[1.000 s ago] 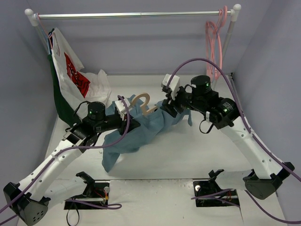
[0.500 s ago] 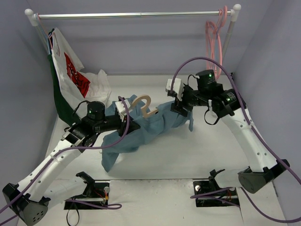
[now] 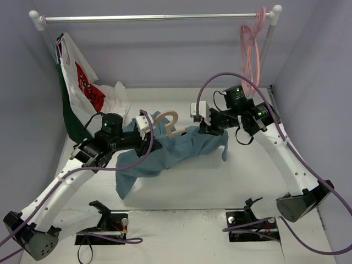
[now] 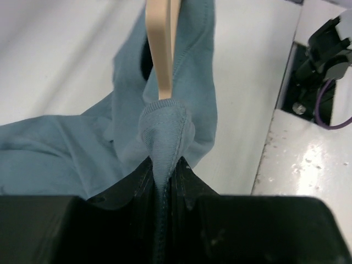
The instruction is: Place the t-shirt on the hanger
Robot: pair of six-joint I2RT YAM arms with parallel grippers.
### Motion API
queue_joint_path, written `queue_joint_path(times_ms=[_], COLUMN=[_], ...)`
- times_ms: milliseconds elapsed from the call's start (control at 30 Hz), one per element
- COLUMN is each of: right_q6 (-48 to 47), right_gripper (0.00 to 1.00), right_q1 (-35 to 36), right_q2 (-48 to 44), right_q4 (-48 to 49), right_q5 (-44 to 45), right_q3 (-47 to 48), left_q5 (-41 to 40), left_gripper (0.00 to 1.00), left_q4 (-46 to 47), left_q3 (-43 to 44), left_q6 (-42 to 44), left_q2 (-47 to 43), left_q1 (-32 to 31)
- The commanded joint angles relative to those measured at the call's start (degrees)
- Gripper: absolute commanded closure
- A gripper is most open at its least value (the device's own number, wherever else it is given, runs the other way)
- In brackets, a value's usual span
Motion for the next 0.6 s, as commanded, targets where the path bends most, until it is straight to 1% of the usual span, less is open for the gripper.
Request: queue_joint_path(times_ms=[0, 167, 200, 233, 267, 333, 367, 433, 467, 567], right_q6=[0.1, -0.1, 0.1, 0.5, 0.9, 2.0, 2.4, 3.8, 4.5, 5.8], right_gripper=[1.00, 1.00, 1.00, 1.00, 1.00, 1.00, 1.00, 1.00, 1.00, 1.00], right_q1=[-0.4, -0.8, -0.8, -1.0, -1.4, -1.7, -1.8, -2.0, -2.1, -2.3], right_q2=[-2.0, -3.4, -3.7, -4.0, -4.6, -5.0, -5.1, -5.3, -5.6, -5.9], right_q4=[3.7, 3.7, 4.0, 4.5, 5.7, 6.5, 7.0, 7.7, 9.2, 10.4], right_q5=[-3.6, -4.5, -4.5, -4.4, -4.3, -4.4, -4.5, -4.3, -3.6, -3.9], right_q3=[-0.5, -0.9, -1.3, -1.7, -2.0, -2.9, -3.0, -3.4, -3.8, -4.4], left_q5=[3.7, -0.5, -1.6, -2.7, -5.4, -8.5, -11.2, -13.8, -16.2, -19.7], left_gripper=[1.00, 1.00, 0.98, 0.95, 0.89, 0.76, 0.66, 0.64, 0.59, 0.54], left_q4=[1.7, 1.4, 1.4, 1.1, 0.8, -0.1, -0.5, -1.7, -2.3, -2.9], left_q3=[5.3, 5.1, 5.1, 5.1, 5.1, 5.3, 5.6, 6.0, 6.2, 6.1], left_q6=[3.3, 4.2, 4.4, 4.6, 4.8, 5.7, 5.9, 6.3, 6.5, 7.0], left_q2=[0.3, -0.5, -0.7, -1.4, -1.7, -2.8, -3.1, -3.9, -4.2, -5.3], left_q1=[-0.3, 0.0, 0.1, 0.3, 0.4, 0.8, 1.0, 1.8, 2.0, 3.4])
